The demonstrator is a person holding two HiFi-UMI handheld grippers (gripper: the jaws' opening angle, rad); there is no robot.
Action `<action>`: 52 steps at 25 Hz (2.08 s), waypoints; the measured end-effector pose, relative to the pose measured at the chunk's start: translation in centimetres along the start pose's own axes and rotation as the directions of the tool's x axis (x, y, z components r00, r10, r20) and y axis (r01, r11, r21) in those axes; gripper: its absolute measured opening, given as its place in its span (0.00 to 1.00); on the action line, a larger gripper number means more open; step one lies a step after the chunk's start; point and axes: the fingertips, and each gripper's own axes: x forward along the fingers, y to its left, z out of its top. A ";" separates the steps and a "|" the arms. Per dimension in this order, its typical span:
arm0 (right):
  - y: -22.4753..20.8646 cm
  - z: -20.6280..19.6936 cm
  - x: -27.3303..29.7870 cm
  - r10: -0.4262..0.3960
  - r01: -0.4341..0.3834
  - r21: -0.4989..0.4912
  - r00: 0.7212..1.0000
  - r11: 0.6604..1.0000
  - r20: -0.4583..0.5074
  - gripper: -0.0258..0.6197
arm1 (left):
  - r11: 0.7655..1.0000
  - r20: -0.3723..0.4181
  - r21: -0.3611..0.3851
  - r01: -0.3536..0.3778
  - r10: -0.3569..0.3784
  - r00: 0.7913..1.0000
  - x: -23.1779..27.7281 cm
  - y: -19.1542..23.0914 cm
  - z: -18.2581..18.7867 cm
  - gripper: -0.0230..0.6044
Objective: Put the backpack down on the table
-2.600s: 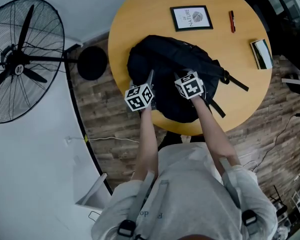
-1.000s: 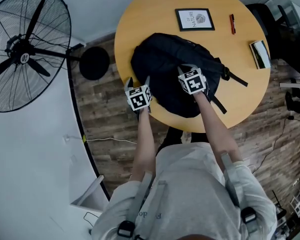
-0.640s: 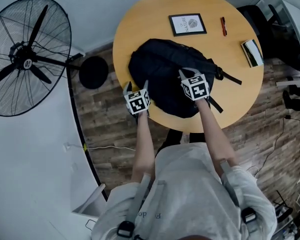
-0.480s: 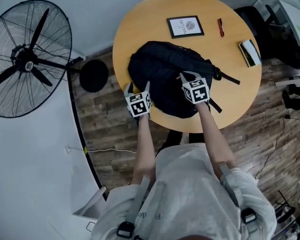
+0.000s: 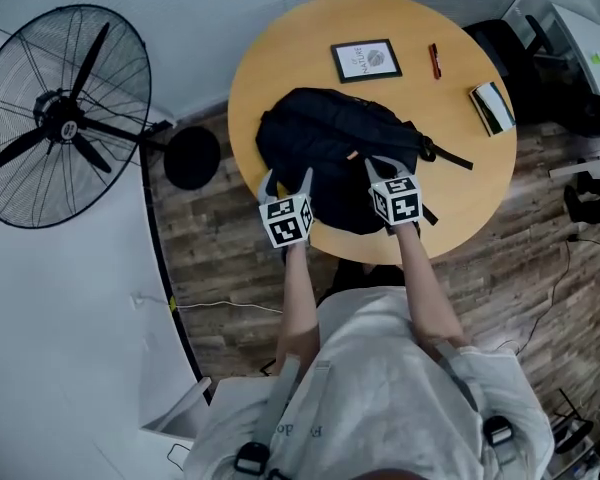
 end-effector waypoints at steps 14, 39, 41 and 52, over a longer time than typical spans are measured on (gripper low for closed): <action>0.8 -1.5 -9.3 0.074 -0.076 0.014 0.992 0.997 0.105 0.04 | 0.997 0.046 0.036 0.061 -0.063 0.997 -7.3 -7.5 -1.2 0.60; 2.0 -5.4 -16.1 0.120 -0.129 0.041 0.978 0.991 0.173 0.04 | 0.994 0.126 0.085 0.074 -0.085 0.988 -14.3 -11.0 -3.2 0.30; 2.1 -5.5 -16.3 0.121 -0.129 0.038 0.977 0.991 0.175 0.04 | 0.994 0.129 0.084 0.068 -0.079 0.989 -14.4 -10.9 -3.3 0.28; 1.9 -4.9 -17.0 0.124 -0.134 0.035 0.973 0.990 0.197 0.04 | 0.993 0.136 0.105 0.060 -0.074 0.988 -14.8 -11.6 -2.9 0.06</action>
